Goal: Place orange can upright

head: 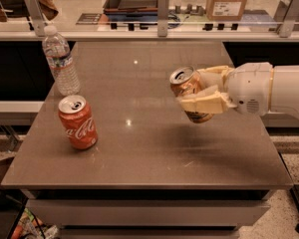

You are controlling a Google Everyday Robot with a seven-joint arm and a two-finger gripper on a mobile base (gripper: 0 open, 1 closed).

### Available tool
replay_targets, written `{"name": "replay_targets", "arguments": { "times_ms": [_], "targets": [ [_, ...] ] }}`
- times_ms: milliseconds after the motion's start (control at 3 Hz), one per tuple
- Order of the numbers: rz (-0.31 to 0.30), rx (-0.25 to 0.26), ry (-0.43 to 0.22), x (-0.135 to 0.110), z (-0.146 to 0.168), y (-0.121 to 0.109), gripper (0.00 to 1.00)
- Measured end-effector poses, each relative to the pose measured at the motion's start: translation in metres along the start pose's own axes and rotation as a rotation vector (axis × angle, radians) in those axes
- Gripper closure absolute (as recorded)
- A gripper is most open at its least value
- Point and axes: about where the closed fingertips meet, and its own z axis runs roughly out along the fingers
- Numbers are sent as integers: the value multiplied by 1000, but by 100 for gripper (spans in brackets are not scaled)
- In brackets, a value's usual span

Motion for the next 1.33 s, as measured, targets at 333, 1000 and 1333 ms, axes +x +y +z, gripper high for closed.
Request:
{"name": "replay_targets", "arguments": {
  "times_ms": [333,1000,1333],
  "targets": [
    [-15,-29,-80,-2,25,0,100],
    [20,-73,-206,13,65,10,100],
    [53,-83,-254,28,80,18,100]
  ]
}}
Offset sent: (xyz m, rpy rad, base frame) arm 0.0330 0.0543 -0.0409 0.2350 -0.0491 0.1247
